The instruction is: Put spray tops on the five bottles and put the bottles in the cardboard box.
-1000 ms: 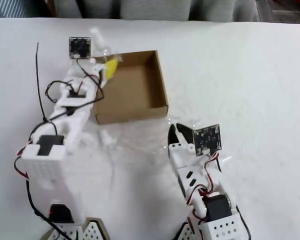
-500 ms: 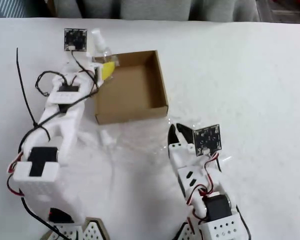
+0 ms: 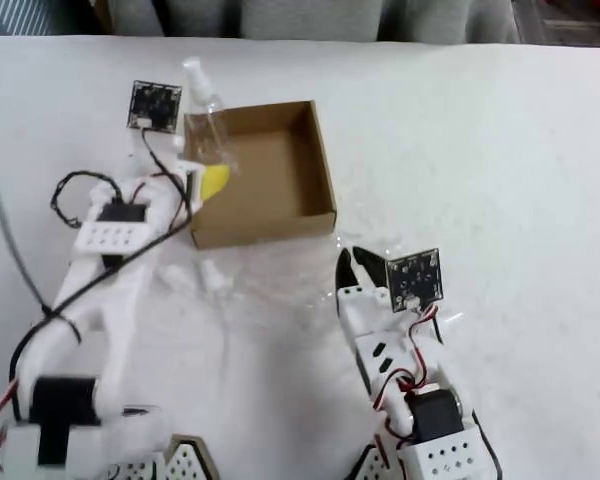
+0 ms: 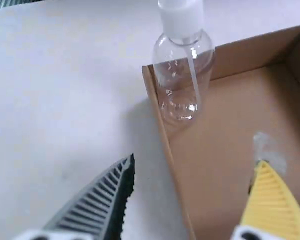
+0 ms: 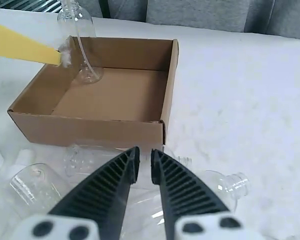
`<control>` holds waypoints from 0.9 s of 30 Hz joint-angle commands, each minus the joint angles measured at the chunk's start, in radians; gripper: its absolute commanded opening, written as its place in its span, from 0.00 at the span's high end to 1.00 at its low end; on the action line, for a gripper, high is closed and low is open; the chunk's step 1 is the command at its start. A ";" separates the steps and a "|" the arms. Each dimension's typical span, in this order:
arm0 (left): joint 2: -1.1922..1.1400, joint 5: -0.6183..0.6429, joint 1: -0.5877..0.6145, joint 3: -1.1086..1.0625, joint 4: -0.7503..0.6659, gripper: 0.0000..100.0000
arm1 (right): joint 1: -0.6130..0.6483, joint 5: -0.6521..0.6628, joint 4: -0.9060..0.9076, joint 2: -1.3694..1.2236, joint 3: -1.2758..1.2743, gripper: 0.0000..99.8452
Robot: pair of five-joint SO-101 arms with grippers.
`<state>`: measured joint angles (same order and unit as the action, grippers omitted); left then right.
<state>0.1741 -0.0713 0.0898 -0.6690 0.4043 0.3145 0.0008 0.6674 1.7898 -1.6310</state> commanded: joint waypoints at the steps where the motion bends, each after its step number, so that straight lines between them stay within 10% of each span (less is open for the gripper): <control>1: 0.191 -0.015 -0.008 0.006 0.242 0.65 | -0.010 0.034 -0.013 0.008 0.005 0.98; 7: 0.361 -0.009 -0.016 0.003 0.522 0.67 | -0.010 0.115 -0.008 0.008 -0.011 0.98; 16: 0.558 -0.158 -0.045 -0.002 0.775 0.98 | -0.039 0.118 -0.007 0.008 -0.011 0.98; 27: 0.714 -0.968 -0.318 -0.107 0.941 0.91 | -0.375 0.196 -0.002 0.007 -0.060 0.98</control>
<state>0.8201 -0.6851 -0.0944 -0.7488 1.3403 0.0123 0.1481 0.6674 1.7883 -1.6709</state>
